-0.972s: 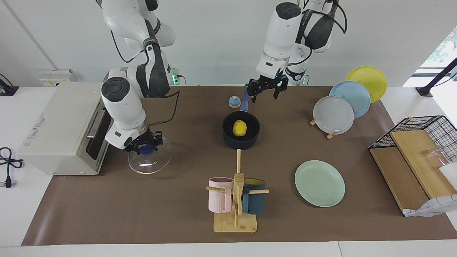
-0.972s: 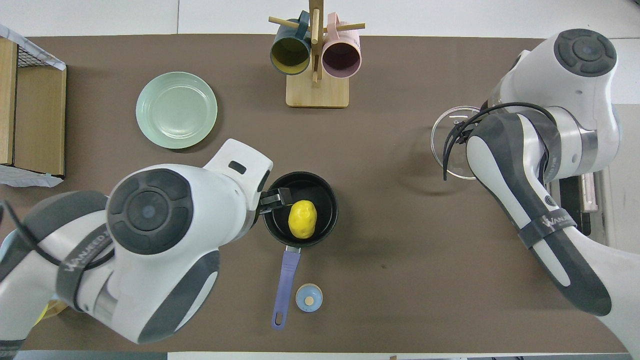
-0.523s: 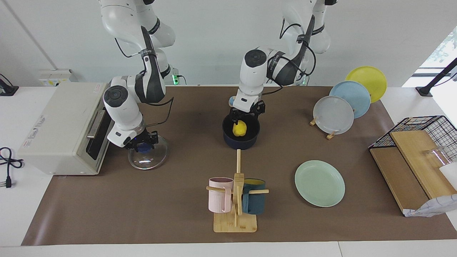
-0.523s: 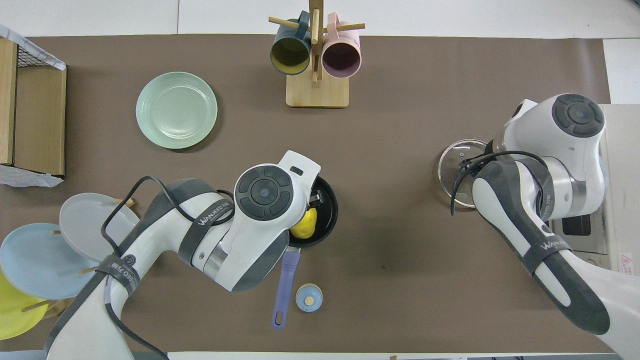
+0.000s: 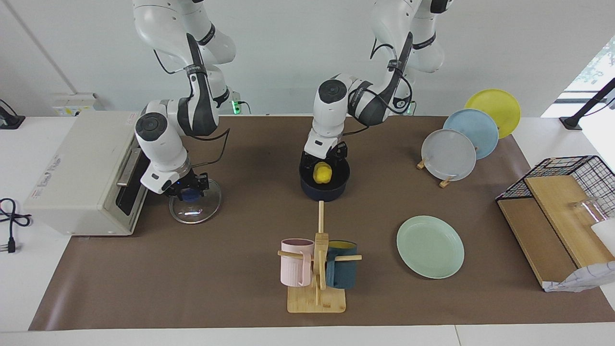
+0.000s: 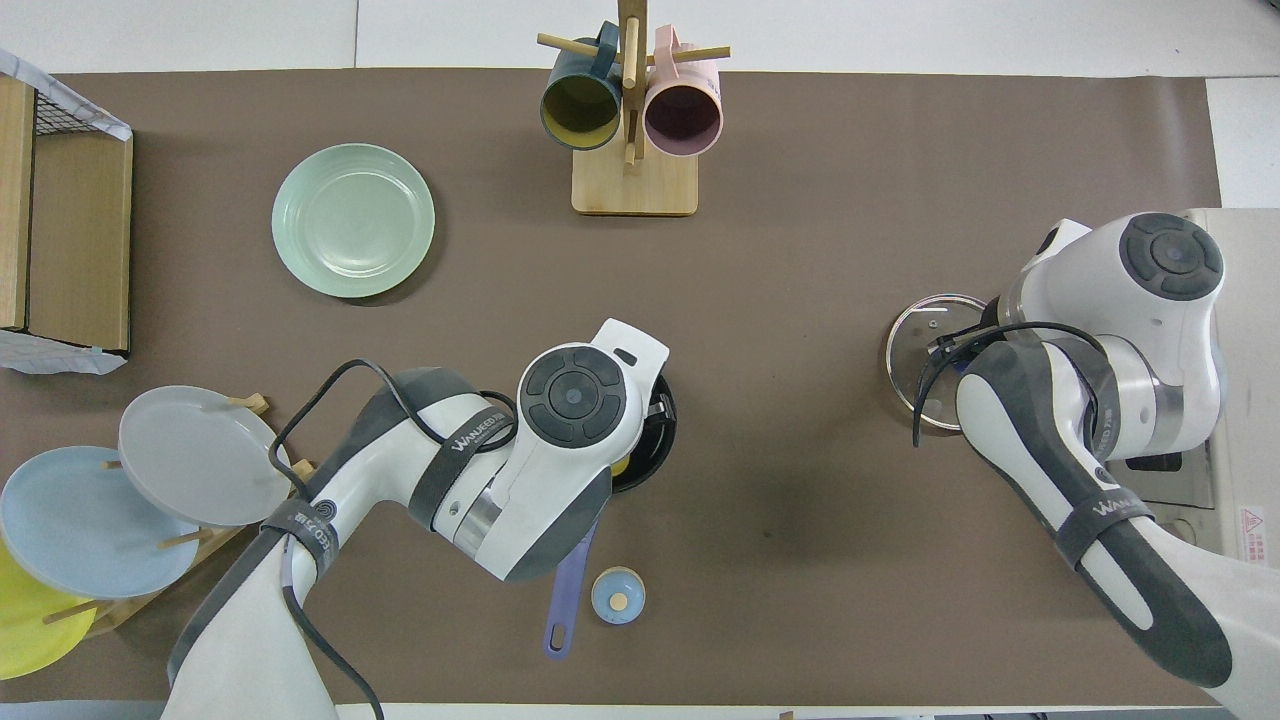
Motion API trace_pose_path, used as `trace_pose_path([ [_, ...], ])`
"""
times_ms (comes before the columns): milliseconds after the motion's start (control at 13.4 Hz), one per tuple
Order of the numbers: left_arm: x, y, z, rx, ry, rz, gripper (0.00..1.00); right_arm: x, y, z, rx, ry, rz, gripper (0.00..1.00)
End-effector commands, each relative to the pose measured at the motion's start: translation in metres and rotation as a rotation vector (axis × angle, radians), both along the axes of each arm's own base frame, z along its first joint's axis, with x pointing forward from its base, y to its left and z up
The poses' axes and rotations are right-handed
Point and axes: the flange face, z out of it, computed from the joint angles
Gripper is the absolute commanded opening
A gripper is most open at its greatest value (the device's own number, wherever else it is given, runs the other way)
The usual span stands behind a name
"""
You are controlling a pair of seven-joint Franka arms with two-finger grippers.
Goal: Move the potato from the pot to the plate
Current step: 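Set the lid near the toaster while the left gripper lowers into the pot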
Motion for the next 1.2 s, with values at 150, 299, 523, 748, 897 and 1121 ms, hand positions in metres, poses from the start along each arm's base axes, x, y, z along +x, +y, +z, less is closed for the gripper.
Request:
trace_pose_path([
  [150,-0.014,-0.001,-0.014,0.006,0.031,-0.058,1.0,-0.006,-0.002,0.009,0.008,-0.046,0.018,0.08],
  [299,-0.014,-0.001,-0.017,0.004,0.03,-0.098,1.0,-0.007,-0.002,0.01,0.007,-0.037,0.019,0.45],
  [523,-0.028,-0.007,-0.028,0.009,0.035,-0.135,1.0,0.001,0.004,0.018,0.007,-0.049,0.028,0.93],
  [748,-0.036,-0.008,-0.037,-0.011,0.015,-0.131,1.0,0.017,0.003,0.069,-0.001,0.002,0.014,1.0],
  [897,-0.034,-0.007,-0.037,-0.022,0.012,-0.121,1.0,0.025,0.002,0.117,-0.007,0.031,-0.004,1.0],
  [1121,-0.026,-0.006,-0.037,-0.039,-0.012,-0.111,0.97,0.028,-0.002,0.173,-0.015,0.045,-0.065,1.0],
])
